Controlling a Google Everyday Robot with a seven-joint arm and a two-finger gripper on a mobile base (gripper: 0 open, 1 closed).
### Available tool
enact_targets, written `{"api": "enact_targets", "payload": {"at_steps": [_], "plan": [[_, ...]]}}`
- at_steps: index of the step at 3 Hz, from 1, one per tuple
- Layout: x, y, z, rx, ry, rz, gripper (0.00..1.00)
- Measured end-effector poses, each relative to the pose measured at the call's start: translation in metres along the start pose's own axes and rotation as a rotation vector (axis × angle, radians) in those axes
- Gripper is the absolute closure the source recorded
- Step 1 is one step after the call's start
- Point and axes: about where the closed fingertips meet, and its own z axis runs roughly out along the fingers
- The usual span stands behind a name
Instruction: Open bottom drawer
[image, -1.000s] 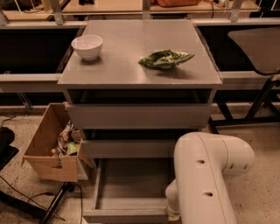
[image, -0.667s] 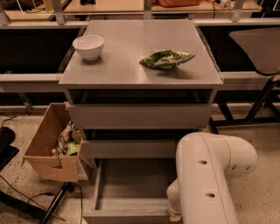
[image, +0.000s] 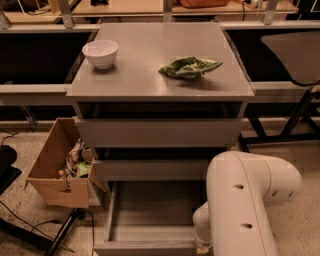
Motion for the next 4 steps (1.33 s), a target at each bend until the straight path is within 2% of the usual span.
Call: {"api": "enact_targets", "payload": {"at_steps": [2,4], "plan": [[-0.002,0.012,-0.006,-0.034,-0.017,0.002,1.0],[-0.004,0.035,-0.002,-0.095,-0.035,0.004,1.0]]}}
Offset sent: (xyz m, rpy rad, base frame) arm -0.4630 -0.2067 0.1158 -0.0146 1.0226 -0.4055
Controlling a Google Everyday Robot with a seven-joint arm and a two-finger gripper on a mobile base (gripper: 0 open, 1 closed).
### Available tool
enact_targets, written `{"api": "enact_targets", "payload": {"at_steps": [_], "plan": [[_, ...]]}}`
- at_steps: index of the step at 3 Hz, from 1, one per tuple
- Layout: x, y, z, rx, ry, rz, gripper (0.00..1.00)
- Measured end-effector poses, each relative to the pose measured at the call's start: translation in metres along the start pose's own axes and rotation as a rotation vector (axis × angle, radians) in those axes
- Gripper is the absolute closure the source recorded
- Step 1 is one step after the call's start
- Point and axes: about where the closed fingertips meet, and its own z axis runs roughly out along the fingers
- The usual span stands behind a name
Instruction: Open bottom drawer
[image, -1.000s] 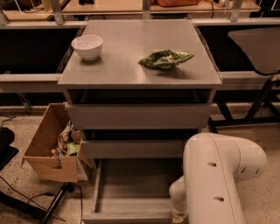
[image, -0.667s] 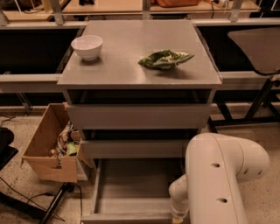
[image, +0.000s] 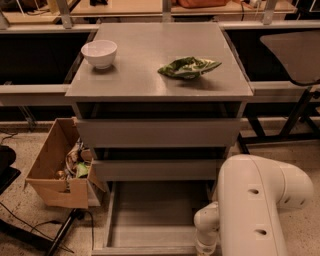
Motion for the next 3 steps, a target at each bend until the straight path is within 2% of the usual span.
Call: {"api": "enact_targets", "payload": {"at_steps": [1,3], "plan": [[0.0,-0.004,-0.002,-0.001,0.0,0.0,1.0],[-0.002,0.016,0.007,-0.061,-0.015,0.001,1.0]]}}
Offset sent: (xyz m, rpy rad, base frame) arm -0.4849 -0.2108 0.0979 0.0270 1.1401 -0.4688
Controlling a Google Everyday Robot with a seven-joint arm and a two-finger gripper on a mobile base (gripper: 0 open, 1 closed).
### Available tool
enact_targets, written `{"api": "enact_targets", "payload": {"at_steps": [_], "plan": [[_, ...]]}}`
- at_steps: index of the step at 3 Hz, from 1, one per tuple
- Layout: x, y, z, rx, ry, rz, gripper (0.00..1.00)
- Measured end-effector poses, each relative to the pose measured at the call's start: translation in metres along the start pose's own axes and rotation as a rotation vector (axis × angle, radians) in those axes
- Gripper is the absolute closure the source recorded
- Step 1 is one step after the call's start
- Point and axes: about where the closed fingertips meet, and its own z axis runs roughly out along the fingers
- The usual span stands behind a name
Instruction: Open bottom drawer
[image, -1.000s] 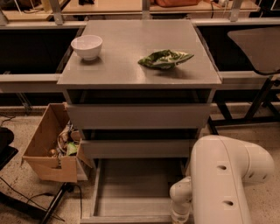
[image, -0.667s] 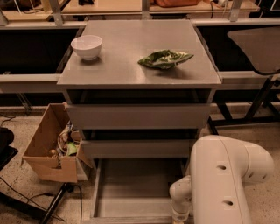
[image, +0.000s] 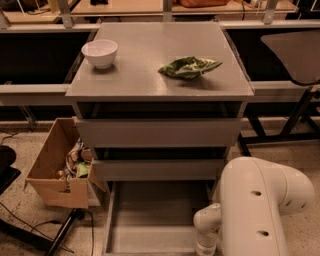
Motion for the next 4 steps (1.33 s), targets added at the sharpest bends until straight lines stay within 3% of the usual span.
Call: {"api": "enact_targets", "payload": {"at_steps": [2,4], "plan": [[0.007,0.02,0.01,-0.064,-0.006,0.009,0.97],[0.007,0.02,0.01,-0.064,-0.006,0.009,0.51]]}}
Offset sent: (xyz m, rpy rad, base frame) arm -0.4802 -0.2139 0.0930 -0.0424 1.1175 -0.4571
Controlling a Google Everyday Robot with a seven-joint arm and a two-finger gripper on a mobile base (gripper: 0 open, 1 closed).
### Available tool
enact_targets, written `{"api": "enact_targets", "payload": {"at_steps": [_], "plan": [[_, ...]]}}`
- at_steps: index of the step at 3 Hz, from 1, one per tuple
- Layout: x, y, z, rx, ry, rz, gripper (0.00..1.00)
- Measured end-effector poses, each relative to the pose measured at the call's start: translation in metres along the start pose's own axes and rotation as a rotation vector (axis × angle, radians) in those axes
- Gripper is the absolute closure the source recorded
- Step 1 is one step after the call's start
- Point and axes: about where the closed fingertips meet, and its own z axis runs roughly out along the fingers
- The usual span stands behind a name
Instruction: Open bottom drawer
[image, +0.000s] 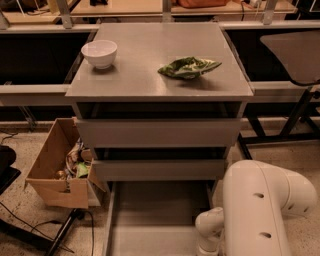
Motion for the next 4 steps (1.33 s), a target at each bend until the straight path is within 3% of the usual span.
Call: {"api": "enact_targets", "payload": {"at_steps": [2,3,4], "plan": [[0.0,0.0,0.0,0.0,0.0,0.0,0.05],[-0.003,0.014,-0.023,0.036,0.002,-0.057,0.0],[-0.012,0.052,-0.069,0.075,0.014,-0.121,0.0]]}}
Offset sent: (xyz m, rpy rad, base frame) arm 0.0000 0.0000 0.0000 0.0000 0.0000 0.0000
